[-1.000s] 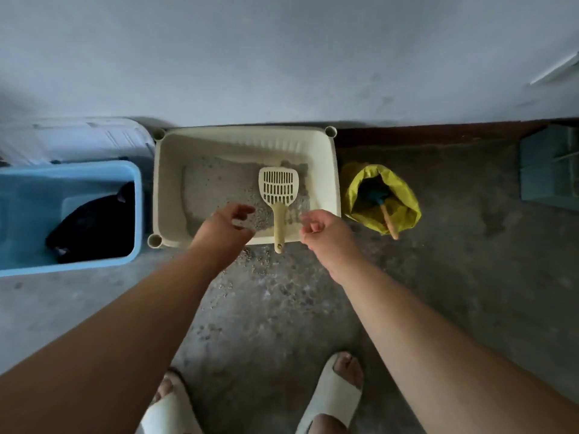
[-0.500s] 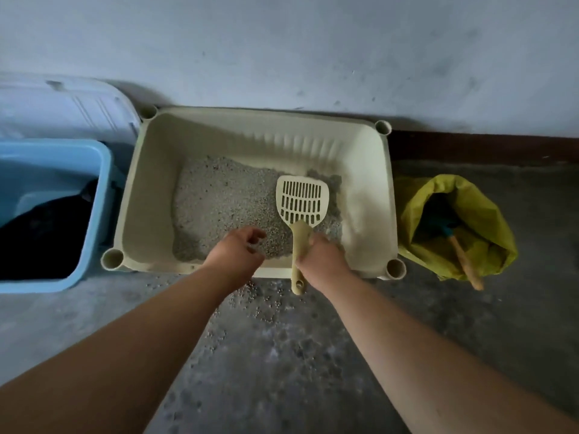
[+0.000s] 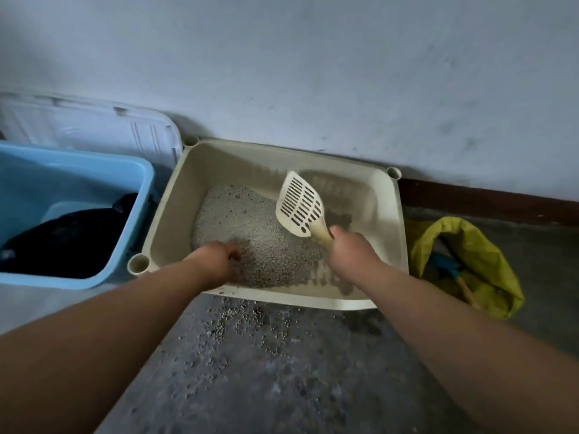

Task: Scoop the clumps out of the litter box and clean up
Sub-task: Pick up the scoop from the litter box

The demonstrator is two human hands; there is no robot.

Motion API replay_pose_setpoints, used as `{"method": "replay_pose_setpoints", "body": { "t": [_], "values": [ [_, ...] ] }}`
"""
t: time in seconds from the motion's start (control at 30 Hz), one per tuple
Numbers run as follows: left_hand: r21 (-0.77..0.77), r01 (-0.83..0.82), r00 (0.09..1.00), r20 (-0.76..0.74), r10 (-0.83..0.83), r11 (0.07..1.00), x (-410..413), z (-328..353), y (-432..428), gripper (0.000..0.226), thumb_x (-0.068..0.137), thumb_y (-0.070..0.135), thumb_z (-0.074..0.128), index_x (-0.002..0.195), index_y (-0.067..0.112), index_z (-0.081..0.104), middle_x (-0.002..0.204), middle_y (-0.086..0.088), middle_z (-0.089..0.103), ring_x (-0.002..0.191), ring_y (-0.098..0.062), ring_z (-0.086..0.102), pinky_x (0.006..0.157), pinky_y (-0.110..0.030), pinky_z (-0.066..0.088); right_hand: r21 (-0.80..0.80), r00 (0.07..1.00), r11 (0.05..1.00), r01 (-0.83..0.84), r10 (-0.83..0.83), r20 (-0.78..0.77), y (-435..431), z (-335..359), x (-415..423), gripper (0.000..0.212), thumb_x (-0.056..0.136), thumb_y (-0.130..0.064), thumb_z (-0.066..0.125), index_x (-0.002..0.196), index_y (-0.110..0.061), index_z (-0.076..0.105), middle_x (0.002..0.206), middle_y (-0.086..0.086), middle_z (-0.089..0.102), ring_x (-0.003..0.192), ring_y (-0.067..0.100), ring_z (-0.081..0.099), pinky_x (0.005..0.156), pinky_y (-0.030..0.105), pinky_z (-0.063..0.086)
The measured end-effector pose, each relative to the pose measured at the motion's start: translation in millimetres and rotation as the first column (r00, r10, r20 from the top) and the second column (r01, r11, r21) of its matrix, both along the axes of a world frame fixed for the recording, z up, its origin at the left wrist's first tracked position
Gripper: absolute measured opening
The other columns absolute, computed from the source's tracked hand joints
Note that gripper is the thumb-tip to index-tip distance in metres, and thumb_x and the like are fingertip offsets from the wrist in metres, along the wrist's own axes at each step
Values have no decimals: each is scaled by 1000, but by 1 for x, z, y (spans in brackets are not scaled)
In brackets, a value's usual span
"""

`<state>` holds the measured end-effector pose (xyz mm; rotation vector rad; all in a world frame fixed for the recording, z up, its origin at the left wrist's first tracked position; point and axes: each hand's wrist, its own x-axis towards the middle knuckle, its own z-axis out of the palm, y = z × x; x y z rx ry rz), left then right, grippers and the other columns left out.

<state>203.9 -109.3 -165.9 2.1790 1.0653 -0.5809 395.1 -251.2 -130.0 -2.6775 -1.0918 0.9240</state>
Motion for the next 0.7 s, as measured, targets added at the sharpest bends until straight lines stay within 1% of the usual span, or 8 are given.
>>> {"method": "replay_pose_setpoints", "body": {
  "t": [0.1,0.17,0.27,0.33,0.47,0.57,0.63,0.7],
  "values": [
    [14,81,996,-49,-80,997,-6,-1,-9,40,93,27,57,132,18,55,135,-10,51,115,-25,55,97,-30,45,-2,946,969,-247,242,214,14,2,-12,51,94,-8,38,142,-27,36,103,8,58,85,26,58,70,34,50],
    [27,147,987,-63,-145,989,-4,-2,-12,44,94,35,56,133,16,53,137,-11,50,121,-26,52,100,-30,41,-35,879,920,-391,384,283,23,4,-20,56,97,-9,31,147,-33,28,121,13,52,96,27,57,78,35,50],
    [17,207,974,-98,-204,978,-2,-2,-13,45,93,39,56,133,18,52,136,-8,53,122,-25,52,99,-28,40,-147,713,818,-557,561,420,25,4,-25,62,96,-3,30,148,-38,23,121,15,49,102,29,53,74,34,44],
    [-11,213,970,-116,-213,977,-1,-2,-13,45,92,37,58,134,21,52,137,-6,54,121,-24,53,99,-28,42,-193,618,770,-608,612,494,20,7,-18,58,97,-9,34,147,-36,25,122,15,49,108,32,51,82,38,44],
    [-31,264,957,-118,-266,964,2,1,-9,43,93,33,57,134,22,53,136,-2,56,122,-21,53,102,-30,42,-266,550,750,-605,636,541,1,26,4,52,98,-15,35,145,-36,31,127,12,47,116,30,47,95,41,39],
    [-34,257,958,-119,-259,966,3,5,-8,46,93,35,57,136,20,50,138,-4,54,125,-23,51,104,-31,39,-373,478,728,-575,669,569,-7,39,20,46,97,-17,36,139,-35,41,121,9,49,112,28,49,86,36,39],
    [-42,236,966,-99,-239,971,5,11,-8,46,93,34,57,137,21,49,138,-5,53,124,-23,51,104,-31,39,-409,485,752,-517,651,584,-10,45,26,44,96,-16,38,135,-36,46,116,7,49,107,27,51,75,35,37],
    [-29,234,969,-72,-235,972,9,19,-6,46,94,33,56,138,21,49,138,-4,53,121,-22,53,101,-30,40,-299,643,859,-415,510,571,-7,54,29,49,93,-12,38,134,-39,47,115,7,50,105,28,53,73,34,39]
  ]
}}
